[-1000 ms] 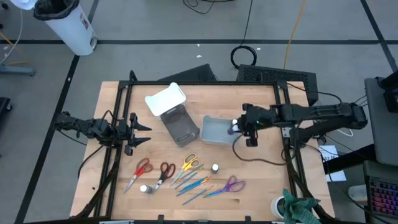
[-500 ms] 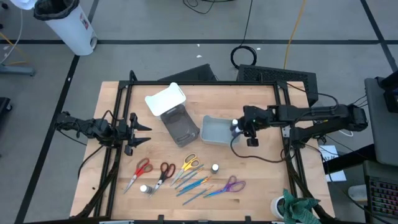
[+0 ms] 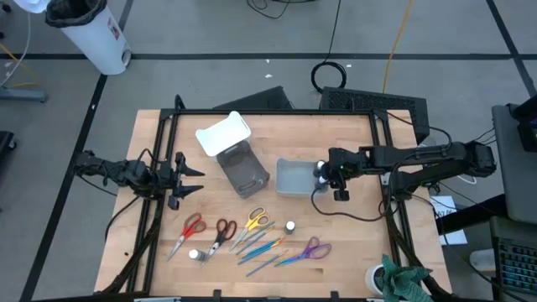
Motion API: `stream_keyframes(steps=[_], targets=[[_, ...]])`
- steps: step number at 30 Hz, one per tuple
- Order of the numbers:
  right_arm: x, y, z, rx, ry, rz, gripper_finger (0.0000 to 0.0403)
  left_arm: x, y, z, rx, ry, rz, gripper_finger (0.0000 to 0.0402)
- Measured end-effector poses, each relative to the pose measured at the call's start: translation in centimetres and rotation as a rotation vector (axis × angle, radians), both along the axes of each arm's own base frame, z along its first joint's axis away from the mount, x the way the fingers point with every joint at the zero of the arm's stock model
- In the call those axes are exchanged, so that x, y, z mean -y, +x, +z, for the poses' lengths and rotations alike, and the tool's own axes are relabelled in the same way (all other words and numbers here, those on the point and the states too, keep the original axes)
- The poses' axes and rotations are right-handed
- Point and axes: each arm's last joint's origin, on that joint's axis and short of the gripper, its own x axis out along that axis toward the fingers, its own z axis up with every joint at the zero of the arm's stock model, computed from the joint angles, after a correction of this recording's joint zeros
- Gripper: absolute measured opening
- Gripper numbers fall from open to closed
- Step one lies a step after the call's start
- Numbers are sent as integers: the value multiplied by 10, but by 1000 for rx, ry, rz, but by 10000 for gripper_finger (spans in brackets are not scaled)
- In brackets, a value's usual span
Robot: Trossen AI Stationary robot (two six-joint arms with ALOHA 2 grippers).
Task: Pick & Place Paint Supplies
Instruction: Put the blue paint bottle into the gray bin
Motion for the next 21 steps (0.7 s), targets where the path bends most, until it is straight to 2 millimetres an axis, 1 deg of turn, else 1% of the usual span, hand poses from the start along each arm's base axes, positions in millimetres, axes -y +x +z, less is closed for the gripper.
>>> stream_keyframes(steps=[14, 21], targets=[[0, -2, -12, 5, -8, 13, 105, 0, 0, 0, 0, 0, 0, 200], [0, -3, -14, -6, -15, 22, 164, 0, 0, 0, 0, 0, 0, 200]])
